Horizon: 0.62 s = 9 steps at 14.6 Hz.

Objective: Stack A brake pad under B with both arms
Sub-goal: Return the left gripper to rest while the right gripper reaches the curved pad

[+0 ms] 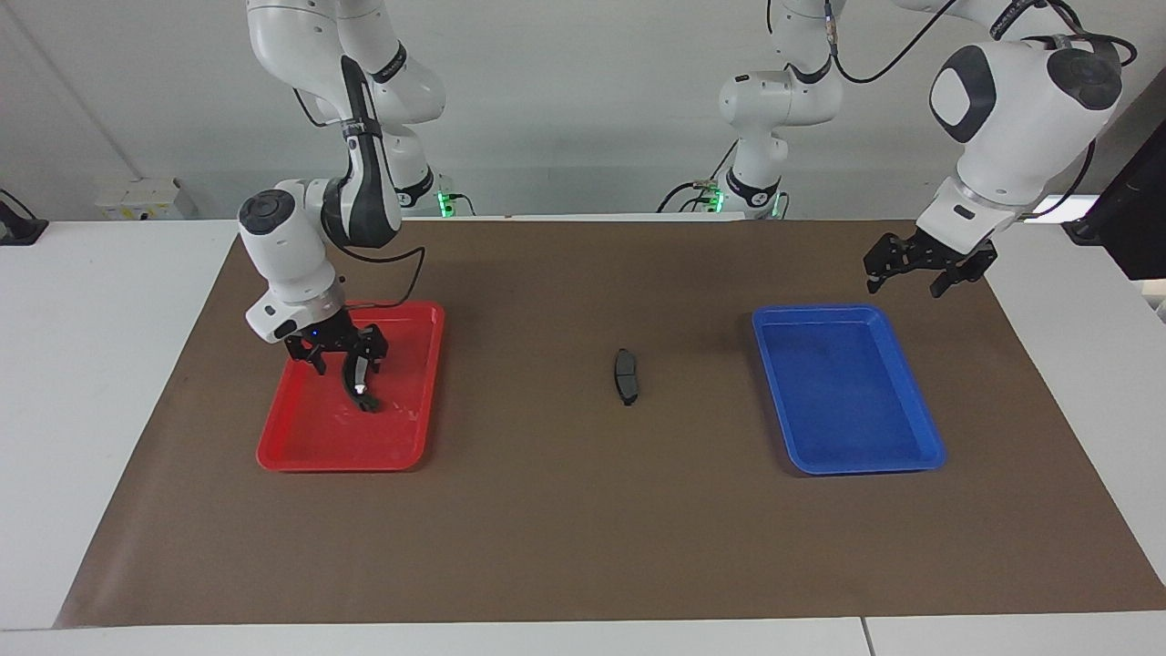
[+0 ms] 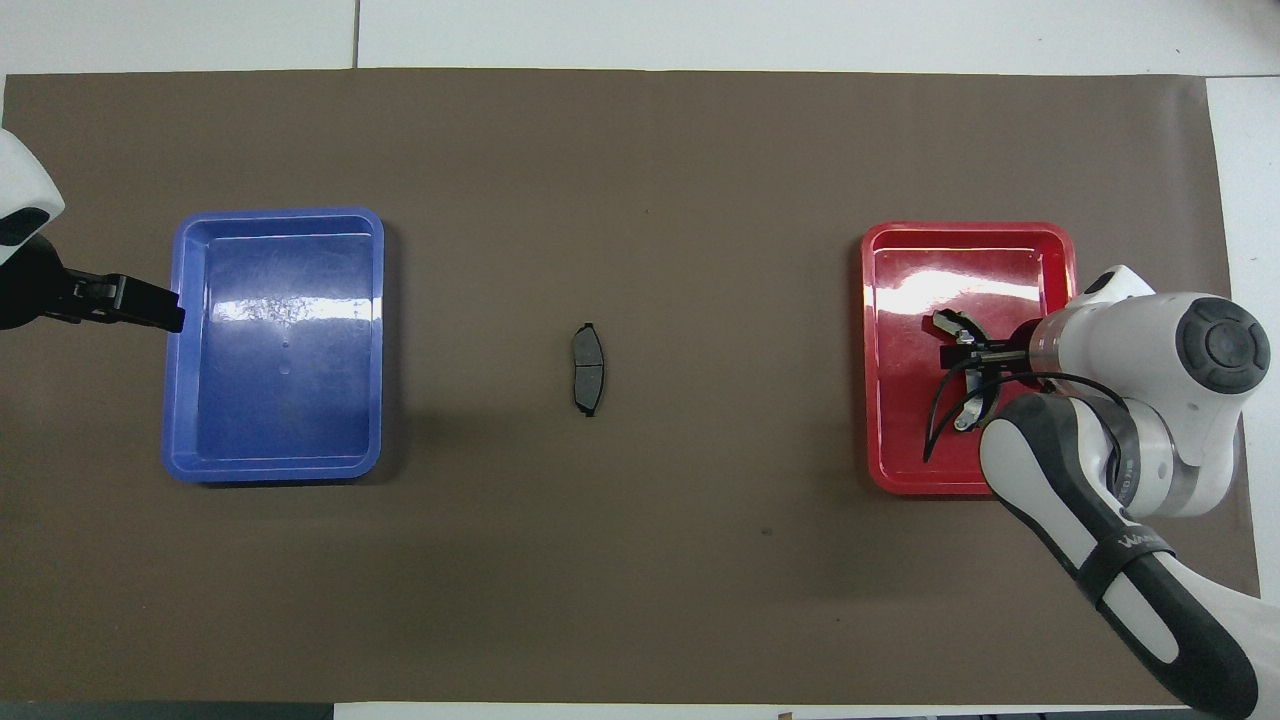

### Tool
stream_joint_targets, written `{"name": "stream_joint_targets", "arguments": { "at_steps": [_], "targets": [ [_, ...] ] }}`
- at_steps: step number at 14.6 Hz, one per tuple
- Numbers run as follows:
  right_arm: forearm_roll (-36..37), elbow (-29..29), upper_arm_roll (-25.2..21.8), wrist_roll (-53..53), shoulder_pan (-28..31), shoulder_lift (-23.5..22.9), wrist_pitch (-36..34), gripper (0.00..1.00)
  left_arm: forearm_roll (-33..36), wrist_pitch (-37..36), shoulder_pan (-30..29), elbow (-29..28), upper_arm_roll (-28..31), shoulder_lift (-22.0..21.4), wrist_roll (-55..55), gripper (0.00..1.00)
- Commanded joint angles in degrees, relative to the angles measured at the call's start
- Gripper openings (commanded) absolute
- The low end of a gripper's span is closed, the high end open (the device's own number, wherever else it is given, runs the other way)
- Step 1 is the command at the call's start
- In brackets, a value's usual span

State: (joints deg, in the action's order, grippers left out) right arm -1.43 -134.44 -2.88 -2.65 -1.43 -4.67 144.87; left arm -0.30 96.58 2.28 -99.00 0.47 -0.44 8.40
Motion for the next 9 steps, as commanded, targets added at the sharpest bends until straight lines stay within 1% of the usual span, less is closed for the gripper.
{"name": "stream_joint_targets", "arguments": {
  "at_steps": [1, 3, 5, 6, 7, 8, 9],
  "targets": [
    [-1.4, -1.4, 0.2, -2.4, 0.3, -1.6, 1.9, 0.97, -0.7, -5.6, -0.7, 6.2, -0.6, 1.3, 1.1, 0.99],
    [-1.4, -0.8, 0.2, -2.6, 0.3, -1.6, 1.3, 0.96, -0.9, -6.2, -0.6, 7.7, -0.6, 2.2, 1.0, 0.99],
    [-1.4, -0.6, 0.2, -3.0, 0.3, -1.3, 1.1, 0.95, -1.5, -6.1, -0.5, 7.2, -0.4, 2.1, 0.5, 0.99],
    [-1.4, -0.6, 0.2, -3.6, 0.3, -1.3, 1.2, 0.92, -1.5, -6.2, -0.4, 7.1, -0.4, 1.9, 0.5, 0.99],
    [-1.4, -0.6, 0.2, -3.6, 0.3, -1.3, 1.3, 0.86, -1.5, -6.2, -0.3, 7.0, -0.4, 1.9, 0.4, 0.99],
    [-1.4, -0.6, 0.2, -3.7, 0.4, -1.3, 1.3, 0.75, -1.5, -6.1, -0.2, 6.9, -0.6, 1.8, 0.4, 0.99],
    [-1.4, -0.6, 0.2, -3.7, 0.3, -1.3, 1.4, 0.53, -1.5, -5.8, -0.2, 6.6, -0.4, 1.8, 0.4, 0.99]
  ]
}}
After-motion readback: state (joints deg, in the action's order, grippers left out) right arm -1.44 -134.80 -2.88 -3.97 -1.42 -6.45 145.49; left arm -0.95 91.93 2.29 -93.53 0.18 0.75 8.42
